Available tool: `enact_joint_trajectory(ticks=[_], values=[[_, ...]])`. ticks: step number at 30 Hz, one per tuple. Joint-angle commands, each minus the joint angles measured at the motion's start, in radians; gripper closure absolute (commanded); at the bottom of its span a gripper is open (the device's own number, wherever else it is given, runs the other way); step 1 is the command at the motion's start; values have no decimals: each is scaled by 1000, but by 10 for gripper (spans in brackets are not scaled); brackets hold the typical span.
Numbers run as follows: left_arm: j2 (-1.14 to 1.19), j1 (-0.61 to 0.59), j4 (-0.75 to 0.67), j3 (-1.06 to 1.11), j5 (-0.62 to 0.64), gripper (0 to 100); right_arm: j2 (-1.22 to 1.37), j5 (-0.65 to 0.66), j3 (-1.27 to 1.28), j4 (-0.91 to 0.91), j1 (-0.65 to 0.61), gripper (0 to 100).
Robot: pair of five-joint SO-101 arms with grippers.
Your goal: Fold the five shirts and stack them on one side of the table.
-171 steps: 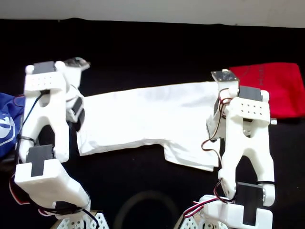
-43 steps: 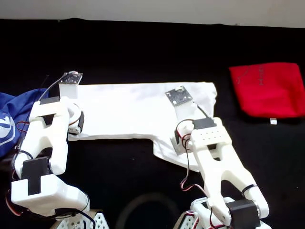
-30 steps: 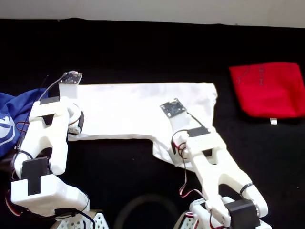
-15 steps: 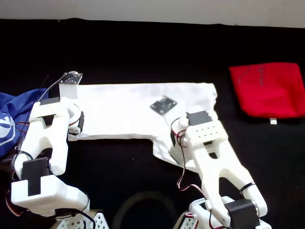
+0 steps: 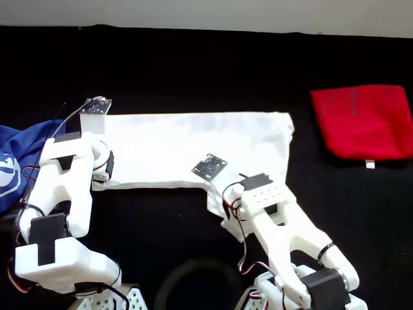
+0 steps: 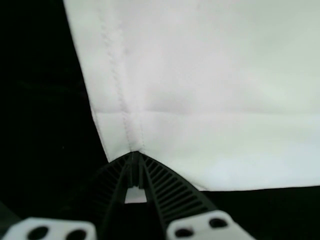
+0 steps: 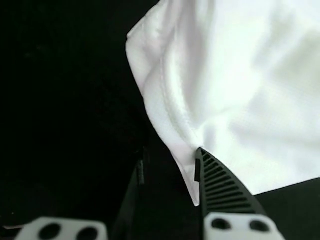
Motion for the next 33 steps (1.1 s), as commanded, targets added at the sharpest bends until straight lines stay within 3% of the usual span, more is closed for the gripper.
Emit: enact_joint_trajectory(ticks=[1, 7, 10, 15, 21, 24, 33], values=[[-1, -10, -32, 1, 8, 991, 99, 12, 5, -54, -7, 842], [-1, -10, -31, 1, 8, 991, 214, 12, -19, -73, -5, 863], [-1, -10, -31, 1, 8, 991, 217, 12, -50, -70, 18, 991], [-1, -10, -31, 1, 8, 991, 213, 12, -127, -61, 111, 990], [-1, -10, -31, 1, 8, 991, 211, 18, -352, 133, 157, 991], [-1, -10, -31, 1, 8, 991, 220, 97, -487, 189, 186, 991], [-1, -10, -31, 1, 8, 991, 364, 109, -842, 191, 263, 991]])
